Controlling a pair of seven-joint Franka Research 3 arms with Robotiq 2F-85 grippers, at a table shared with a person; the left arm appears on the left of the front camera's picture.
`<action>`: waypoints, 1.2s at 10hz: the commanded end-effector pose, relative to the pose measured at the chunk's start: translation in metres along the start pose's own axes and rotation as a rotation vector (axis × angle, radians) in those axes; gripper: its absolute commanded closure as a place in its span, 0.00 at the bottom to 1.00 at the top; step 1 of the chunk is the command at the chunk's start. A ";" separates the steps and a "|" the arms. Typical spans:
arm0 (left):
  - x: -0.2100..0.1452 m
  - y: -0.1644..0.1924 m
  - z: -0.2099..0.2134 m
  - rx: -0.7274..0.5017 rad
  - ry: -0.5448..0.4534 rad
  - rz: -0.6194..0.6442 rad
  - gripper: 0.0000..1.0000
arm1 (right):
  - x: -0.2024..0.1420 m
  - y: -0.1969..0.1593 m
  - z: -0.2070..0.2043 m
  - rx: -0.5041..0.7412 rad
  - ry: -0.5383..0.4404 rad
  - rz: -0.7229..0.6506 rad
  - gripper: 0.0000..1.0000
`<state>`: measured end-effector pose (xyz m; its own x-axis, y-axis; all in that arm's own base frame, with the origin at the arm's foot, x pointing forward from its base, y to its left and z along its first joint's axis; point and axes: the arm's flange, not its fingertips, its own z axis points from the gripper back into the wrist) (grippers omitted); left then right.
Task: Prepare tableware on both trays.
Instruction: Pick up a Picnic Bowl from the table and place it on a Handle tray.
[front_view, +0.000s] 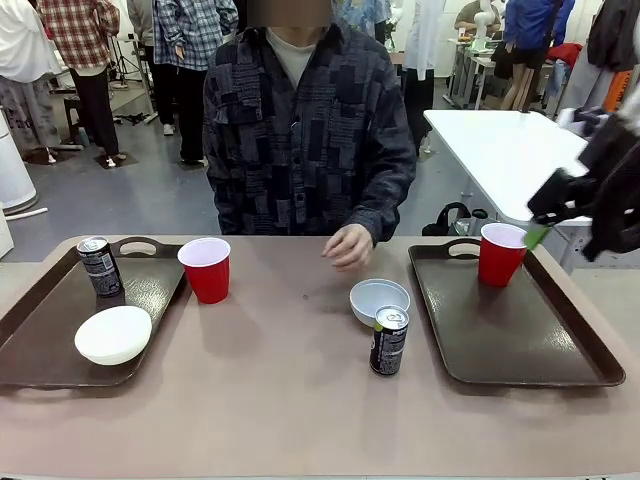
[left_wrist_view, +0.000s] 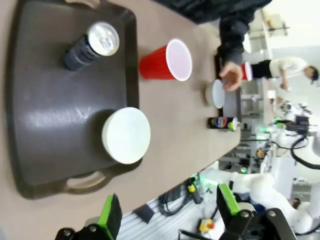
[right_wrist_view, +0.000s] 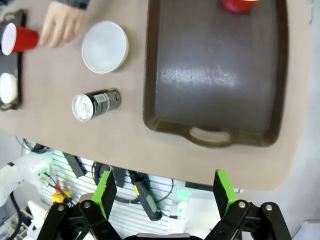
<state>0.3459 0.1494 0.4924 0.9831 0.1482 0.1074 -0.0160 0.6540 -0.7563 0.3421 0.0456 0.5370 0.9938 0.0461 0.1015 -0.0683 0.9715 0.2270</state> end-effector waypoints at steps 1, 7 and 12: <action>-0.001 0.003 0.011 -0.050 0.012 0.002 0.00 | 0.030 0.021 -0.030 -0.038 0.019 -0.011 0.00; -0.001 0.003 0.011 -0.050 0.012 0.002 0.00 | -0.012 -0.001 -0.033 -0.016 0.024 0.094 0.00; -0.001 0.003 0.011 -0.050 0.012 0.002 0.00 | -0.054 -0.044 -0.020 -0.009 0.051 0.100 0.00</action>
<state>0.3423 0.1569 0.4962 0.9863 0.1422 0.0840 -0.0250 0.6312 -0.7752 0.2759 -0.0061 0.5158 0.9828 0.1506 0.1070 -0.1715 0.9590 0.2256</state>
